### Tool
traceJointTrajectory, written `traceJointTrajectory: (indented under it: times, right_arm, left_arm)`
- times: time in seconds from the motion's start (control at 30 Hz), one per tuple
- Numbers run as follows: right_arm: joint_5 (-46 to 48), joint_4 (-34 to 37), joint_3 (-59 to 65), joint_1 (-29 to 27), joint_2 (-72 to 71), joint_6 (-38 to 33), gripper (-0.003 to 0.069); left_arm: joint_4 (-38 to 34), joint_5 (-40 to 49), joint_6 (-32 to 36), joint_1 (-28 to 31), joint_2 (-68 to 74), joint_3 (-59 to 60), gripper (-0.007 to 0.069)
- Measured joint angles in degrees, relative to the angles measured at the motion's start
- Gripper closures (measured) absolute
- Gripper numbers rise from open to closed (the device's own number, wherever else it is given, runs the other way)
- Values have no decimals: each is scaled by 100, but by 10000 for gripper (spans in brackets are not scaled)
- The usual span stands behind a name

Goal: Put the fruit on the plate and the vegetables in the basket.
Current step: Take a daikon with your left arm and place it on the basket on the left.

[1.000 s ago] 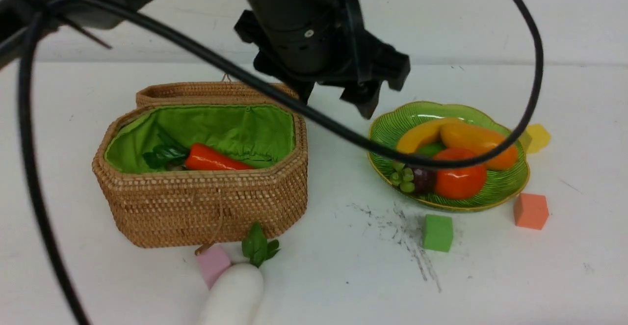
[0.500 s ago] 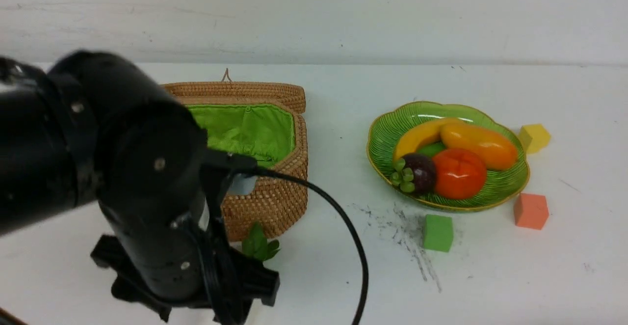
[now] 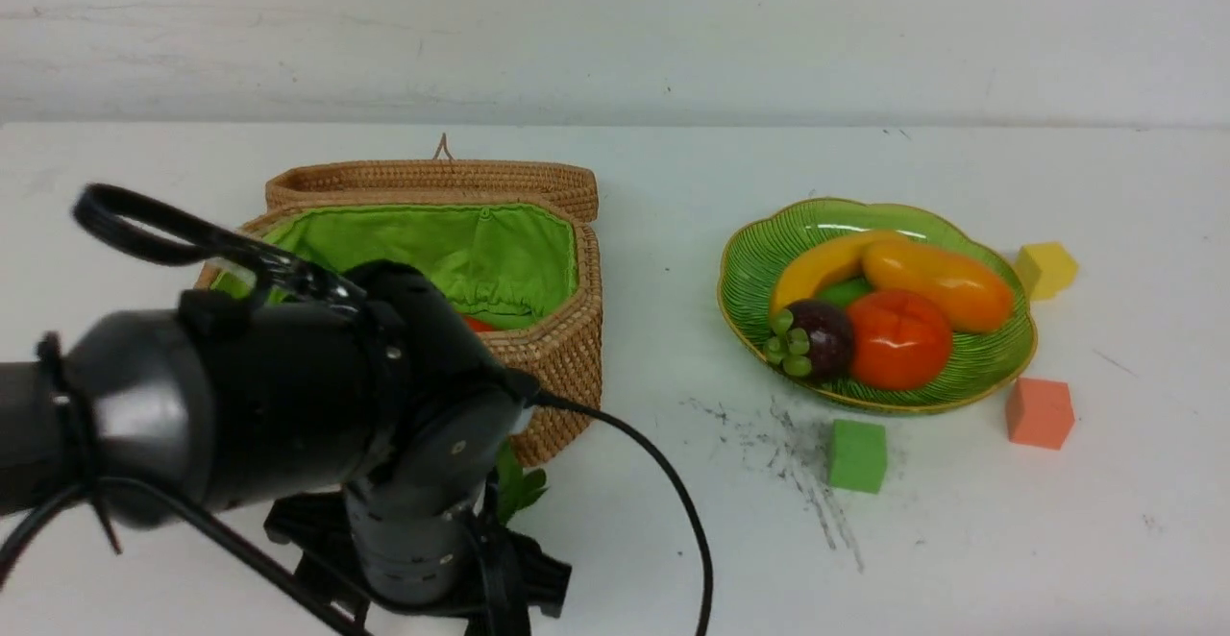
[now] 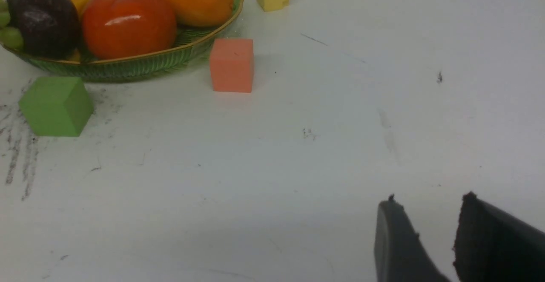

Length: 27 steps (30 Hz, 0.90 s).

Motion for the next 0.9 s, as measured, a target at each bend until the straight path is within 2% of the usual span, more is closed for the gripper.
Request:
traceJointTrajectory:
  times: [0.17,0.23,0.33,0.47,0.9]
  right_arm:
    - [0,0,0,0,0,0,421]
    - [0,0,0,0,0,0,421]
    - [0,0,0,0,0,0,421]
    - [0,0,0,0,0,0,421]
    - [0,0,0,0,0,0,421]
  left_arm:
    - [-799,-73,1038,0,403,0,50]
    - [-1000,-80,1239,0,437,0,56]
    - [-1370,-110,1657,0,468,0,104]
    - [-1472,-93,1802,0,461,0,237]
    - [-1485,64,1910,0,-19,0,243]
